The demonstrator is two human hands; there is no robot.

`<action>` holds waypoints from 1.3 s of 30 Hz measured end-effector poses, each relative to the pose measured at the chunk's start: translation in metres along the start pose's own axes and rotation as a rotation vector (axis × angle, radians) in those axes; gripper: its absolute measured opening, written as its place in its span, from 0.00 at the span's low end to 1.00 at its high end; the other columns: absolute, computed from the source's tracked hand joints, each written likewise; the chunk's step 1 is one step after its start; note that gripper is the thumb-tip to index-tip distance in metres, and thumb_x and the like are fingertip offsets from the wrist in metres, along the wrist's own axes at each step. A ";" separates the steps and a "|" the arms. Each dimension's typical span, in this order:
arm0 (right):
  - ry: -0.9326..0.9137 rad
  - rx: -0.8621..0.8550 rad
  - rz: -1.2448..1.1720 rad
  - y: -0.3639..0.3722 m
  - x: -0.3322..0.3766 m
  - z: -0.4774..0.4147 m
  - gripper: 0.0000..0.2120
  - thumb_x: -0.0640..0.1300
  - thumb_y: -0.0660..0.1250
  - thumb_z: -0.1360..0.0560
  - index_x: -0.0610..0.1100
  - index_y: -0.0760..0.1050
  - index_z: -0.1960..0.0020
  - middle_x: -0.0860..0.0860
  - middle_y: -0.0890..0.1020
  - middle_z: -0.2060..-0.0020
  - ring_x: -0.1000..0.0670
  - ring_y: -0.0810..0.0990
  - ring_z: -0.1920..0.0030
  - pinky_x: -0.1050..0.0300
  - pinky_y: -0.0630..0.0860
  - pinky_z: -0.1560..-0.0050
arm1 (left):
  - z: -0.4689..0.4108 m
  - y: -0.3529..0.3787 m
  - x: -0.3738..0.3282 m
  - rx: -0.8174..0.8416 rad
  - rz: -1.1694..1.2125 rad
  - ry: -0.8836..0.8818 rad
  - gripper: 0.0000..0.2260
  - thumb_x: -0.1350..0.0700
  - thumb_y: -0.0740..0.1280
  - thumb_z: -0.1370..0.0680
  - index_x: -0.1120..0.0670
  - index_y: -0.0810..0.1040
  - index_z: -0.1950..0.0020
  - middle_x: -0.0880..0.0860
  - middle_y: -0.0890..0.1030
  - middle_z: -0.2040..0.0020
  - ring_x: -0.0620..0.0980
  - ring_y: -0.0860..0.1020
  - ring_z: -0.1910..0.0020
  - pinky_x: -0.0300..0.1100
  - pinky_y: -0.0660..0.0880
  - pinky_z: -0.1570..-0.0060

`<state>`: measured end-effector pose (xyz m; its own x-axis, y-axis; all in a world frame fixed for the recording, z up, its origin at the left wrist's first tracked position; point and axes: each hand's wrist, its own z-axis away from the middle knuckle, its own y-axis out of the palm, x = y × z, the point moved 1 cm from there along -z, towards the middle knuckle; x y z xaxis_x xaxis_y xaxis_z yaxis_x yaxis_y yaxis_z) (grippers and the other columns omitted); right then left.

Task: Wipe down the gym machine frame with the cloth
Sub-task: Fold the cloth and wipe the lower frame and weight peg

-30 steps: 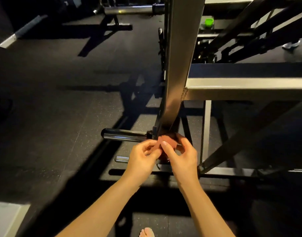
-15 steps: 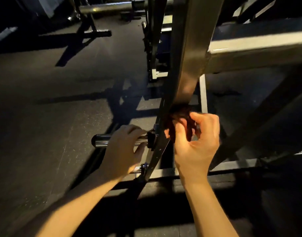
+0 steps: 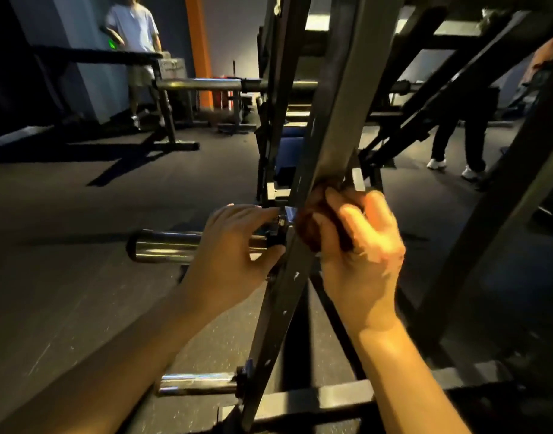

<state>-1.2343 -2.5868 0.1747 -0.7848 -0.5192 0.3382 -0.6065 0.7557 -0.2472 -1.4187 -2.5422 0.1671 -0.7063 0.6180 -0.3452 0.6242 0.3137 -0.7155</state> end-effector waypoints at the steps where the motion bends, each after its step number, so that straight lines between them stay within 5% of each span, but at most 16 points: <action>1: 0.010 0.039 -0.009 0.008 -0.008 0.030 0.09 0.38 0.70 0.21 0.37 0.82 0.42 0.43 0.80 0.42 0.54 0.78 0.40 0.64 0.75 0.38 | 0.004 0.004 0.002 -0.014 -0.013 0.031 0.22 0.42 0.65 0.24 0.47 0.78 0.32 0.47 0.81 0.36 0.48 0.76 0.32 0.59 0.67 0.28; 4: 0.039 0.175 -0.157 0.030 -0.029 0.103 0.14 0.47 0.67 0.19 0.46 0.79 0.35 0.55 0.76 0.38 0.63 0.73 0.35 0.61 0.74 0.35 | 0.015 0.018 0.012 -0.096 -0.075 0.116 0.19 0.46 0.66 0.23 0.48 0.79 0.34 0.48 0.82 0.38 0.49 0.77 0.35 0.58 0.71 0.31; 8: -0.124 0.038 -0.041 0.022 -0.031 0.072 0.14 0.38 0.69 0.21 0.39 0.79 0.35 0.46 0.82 0.43 0.51 0.80 0.42 0.55 0.78 0.39 | 0.026 0.033 0.024 -0.153 -0.150 0.181 0.19 0.51 0.73 0.24 0.51 0.81 0.34 0.49 0.83 0.39 0.50 0.79 0.36 0.59 0.71 0.32; 12: -0.187 -0.142 -0.032 0.001 -0.014 -0.012 0.09 0.36 0.71 0.22 0.36 0.81 0.42 0.43 0.82 0.47 0.44 0.81 0.45 0.52 0.78 0.41 | 0.034 0.036 0.021 -0.211 -0.171 0.213 0.17 0.49 0.73 0.26 0.50 0.83 0.38 0.48 0.85 0.41 0.49 0.80 0.38 0.51 0.64 0.30; 15: -0.231 -0.065 -0.011 0.018 -0.022 0.018 0.08 0.35 0.70 0.21 0.37 0.82 0.43 0.42 0.82 0.44 0.45 0.80 0.42 0.56 0.76 0.39 | 0.034 0.031 0.023 -0.208 -0.190 0.213 0.18 0.51 0.75 0.29 0.51 0.83 0.39 0.49 0.85 0.42 0.49 0.79 0.38 0.50 0.62 0.31; 19: -0.214 0.171 -0.036 0.048 -0.049 0.139 0.12 0.41 0.67 0.21 0.51 0.79 0.40 0.56 0.75 0.38 0.61 0.74 0.38 0.59 0.79 0.41 | 0.047 0.037 0.031 -0.218 -0.271 0.238 0.22 0.54 0.78 0.30 0.52 0.82 0.36 0.51 0.82 0.37 0.53 0.77 0.34 0.54 0.65 0.30; 22: -0.257 0.276 -0.046 0.044 -0.051 0.145 0.13 0.44 0.67 0.22 0.48 0.78 0.37 0.53 0.75 0.38 0.61 0.71 0.38 0.65 0.73 0.37 | 0.057 0.043 0.032 -0.233 -0.391 0.279 0.24 0.54 0.76 0.29 0.54 0.80 0.34 0.54 0.81 0.34 0.57 0.77 0.32 0.60 0.67 0.29; 28: -0.176 -0.040 -0.063 0.027 -0.034 0.048 0.11 0.35 0.71 0.23 0.37 0.81 0.40 0.43 0.80 0.41 0.55 0.76 0.39 0.70 0.69 0.34 | 0.059 0.049 0.034 -0.325 -0.452 0.288 0.23 0.52 0.75 0.27 0.55 0.80 0.34 0.55 0.81 0.34 0.57 0.76 0.32 0.59 0.63 0.26; 31: -0.204 0.107 -0.060 0.050 -0.047 0.118 0.13 0.38 0.68 0.21 0.46 0.78 0.37 0.50 0.75 0.37 0.62 0.72 0.36 0.69 0.71 0.38 | 0.065 0.056 0.036 -0.333 -0.440 0.286 0.24 0.53 0.74 0.27 0.55 0.78 0.32 0.56 0.79 0.31 0.57 0.74 0.30 0.57 0.60 0.24; 35: -0.387 0.392 -0.007 0.060 -0.067 0.196 0.17 0.45 0.68 0.24 0.50 0.74 0.35 0.52 0.71 0.36 0.52 0.72 0.37 0.52 0.81 0.43 | 0.078 0.062 0.039 -0.333 -0.478 0.274 0.22 0.53 0.74 0.26 0.56 0.79 0.33 0.56 0.75 0.27 0.59 0.69 0.26 0.58 0.60 0.26; 39: -0.282 0.308 -0.045 0.050 -0.064 0.149 0.14 0.42 0.71 0.22 0.47 0.78 0.37 0.59 0.72 0.40 0.65 0.70 0.37 0.69 0.70 0.37 | 0.091 0.063 0.040 -0.372 -0.384 0.248 0.21 0.49 0.68 0.23 0.53 0.78 0.32 0.54 0.75 0.29 0.59 0.69 0.27 0.48 0.59 0.31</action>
<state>-1.2332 -2.5747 0.0053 -0.7349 -0.6702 0.1040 -0.6172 0.5974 -0.5120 -1.4379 -2.5635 0.0529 -0.8337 0.5463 0.0804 0.4461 0.7522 -0.4849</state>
